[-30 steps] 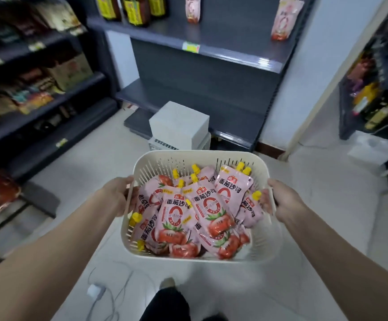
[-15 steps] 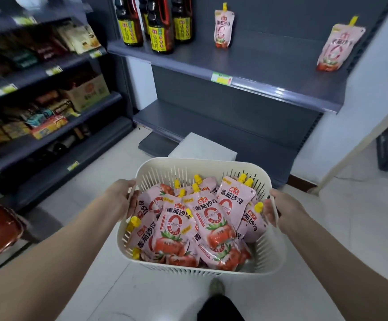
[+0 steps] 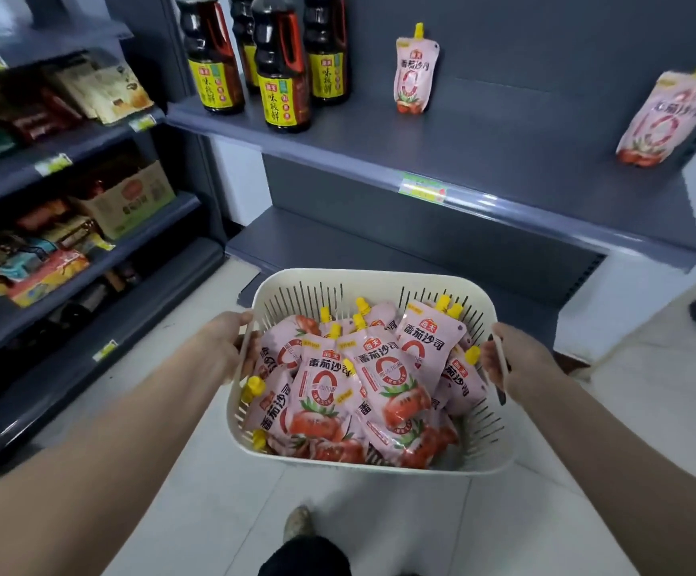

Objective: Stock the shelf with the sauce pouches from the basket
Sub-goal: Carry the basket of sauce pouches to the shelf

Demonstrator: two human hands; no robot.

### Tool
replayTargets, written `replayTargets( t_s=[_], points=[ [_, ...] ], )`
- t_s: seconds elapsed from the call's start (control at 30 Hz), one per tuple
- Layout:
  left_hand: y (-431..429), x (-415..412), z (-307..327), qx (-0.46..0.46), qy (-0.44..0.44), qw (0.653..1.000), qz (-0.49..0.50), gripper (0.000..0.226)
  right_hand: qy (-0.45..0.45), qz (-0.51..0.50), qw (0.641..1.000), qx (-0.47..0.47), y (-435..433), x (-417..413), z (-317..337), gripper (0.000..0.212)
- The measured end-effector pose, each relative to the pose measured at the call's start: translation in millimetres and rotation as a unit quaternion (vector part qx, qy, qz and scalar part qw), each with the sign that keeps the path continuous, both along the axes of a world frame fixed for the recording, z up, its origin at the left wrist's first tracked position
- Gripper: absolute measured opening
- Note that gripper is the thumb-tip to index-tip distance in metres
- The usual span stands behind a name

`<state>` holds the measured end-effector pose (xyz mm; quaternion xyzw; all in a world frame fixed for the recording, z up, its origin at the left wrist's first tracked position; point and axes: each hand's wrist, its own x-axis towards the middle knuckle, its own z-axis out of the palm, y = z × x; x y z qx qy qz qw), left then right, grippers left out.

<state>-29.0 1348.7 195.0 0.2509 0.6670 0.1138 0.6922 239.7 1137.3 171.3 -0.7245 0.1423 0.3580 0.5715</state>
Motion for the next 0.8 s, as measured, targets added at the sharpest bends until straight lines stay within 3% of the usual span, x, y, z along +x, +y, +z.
replayTargets(
  t_s=[0.13,0.43,0.8],
  points=[
    [56,33,-1,0.023,0.0,0.998,-0.051,0.034,0.02,-0.053,0.998,0.013,26,6,-10,0.024],
    [133,109,-25,0.02,0.043,0.991,-0.122,0.051,0.036,-0.119,0.992,-0.001,68,51,-42,0.026],
    [190,171,-63,0.039,0.073,0.978,-0.192,0.044,0.028,-0.16,0.986,-0.038,113,85,-72,0.029]
  ],
)
